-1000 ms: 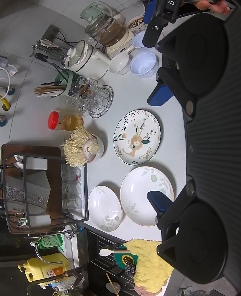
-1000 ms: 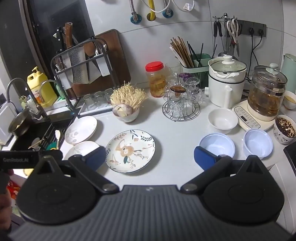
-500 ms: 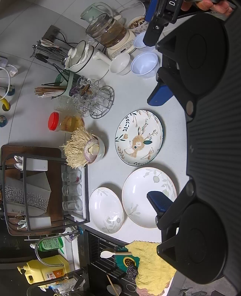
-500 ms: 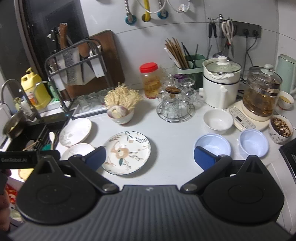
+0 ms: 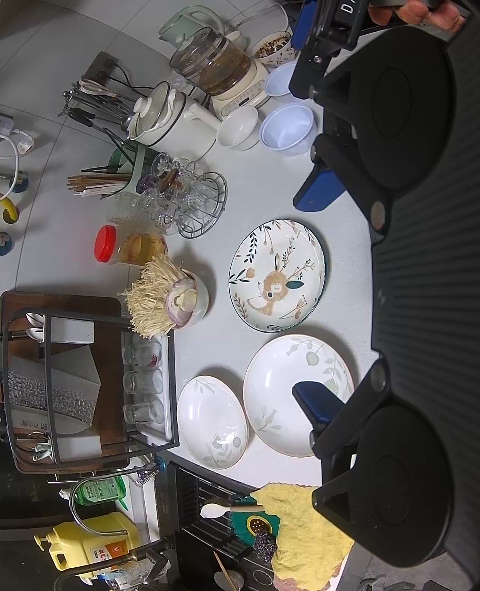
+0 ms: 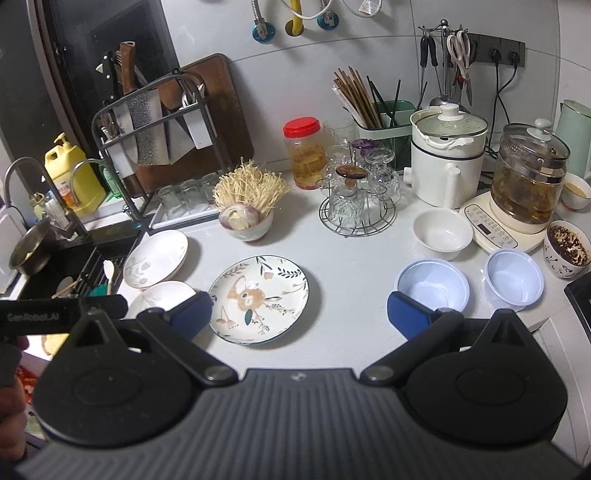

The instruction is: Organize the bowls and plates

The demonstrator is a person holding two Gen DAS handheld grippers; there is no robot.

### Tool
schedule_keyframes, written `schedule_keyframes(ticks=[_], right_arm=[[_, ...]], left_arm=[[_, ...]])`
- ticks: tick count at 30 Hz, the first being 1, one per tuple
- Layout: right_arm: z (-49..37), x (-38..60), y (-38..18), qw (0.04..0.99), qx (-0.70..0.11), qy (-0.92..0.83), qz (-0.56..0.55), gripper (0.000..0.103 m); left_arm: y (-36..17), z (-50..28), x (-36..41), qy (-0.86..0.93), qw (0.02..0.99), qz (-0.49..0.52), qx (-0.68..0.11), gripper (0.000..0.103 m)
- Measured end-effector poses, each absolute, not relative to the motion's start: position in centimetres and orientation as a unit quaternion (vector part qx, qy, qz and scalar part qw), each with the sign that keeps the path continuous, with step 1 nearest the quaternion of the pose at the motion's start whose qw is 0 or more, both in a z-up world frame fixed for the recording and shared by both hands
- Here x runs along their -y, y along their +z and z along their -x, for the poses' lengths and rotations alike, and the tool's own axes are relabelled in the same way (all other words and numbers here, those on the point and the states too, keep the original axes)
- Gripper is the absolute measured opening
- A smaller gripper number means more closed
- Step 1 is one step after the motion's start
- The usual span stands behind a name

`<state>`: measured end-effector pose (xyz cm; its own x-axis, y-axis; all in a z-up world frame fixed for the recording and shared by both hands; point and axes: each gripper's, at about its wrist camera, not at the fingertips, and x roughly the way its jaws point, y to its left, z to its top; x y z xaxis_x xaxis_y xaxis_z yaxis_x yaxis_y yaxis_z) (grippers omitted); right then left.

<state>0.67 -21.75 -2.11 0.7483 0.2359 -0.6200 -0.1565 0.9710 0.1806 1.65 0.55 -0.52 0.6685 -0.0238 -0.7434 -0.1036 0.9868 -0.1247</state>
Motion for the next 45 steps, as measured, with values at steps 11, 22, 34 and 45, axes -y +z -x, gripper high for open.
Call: schedule_keyframes(ticks=[11, 22, 34, 45], right_arm=[[-0.73, 21.77, -2.23, 0.932, -0.343, 0.101, -0.062, 0.103], [-0.78, 21.81, -2.36, 0.928, -0.351, 0.102, -0.067, 0.103], [-0.52, 21.9, -2.22, 0.927, -0.35, 0.112, -0.07, 0.103], [-0.28, 22.45, -2.21, 0.925, -0.35, 0.129, -0.077, 0.103]], left_arm=[[-0.91, -1.64, -0.92, 0.023, 0.908, 0.088, -0.408, 0.1], [-0.96, -1.6, -0.81, 0.021, 0.907, 0.088, -0.411, 0.1], [-0.69, -1.36, -0.53, 0.021, 0.908, 0.085, -0.41, 0.1], [-0.15, -1.24, -0.52, 0.025, 0.908, 0.089, -0.408, 0.1]])
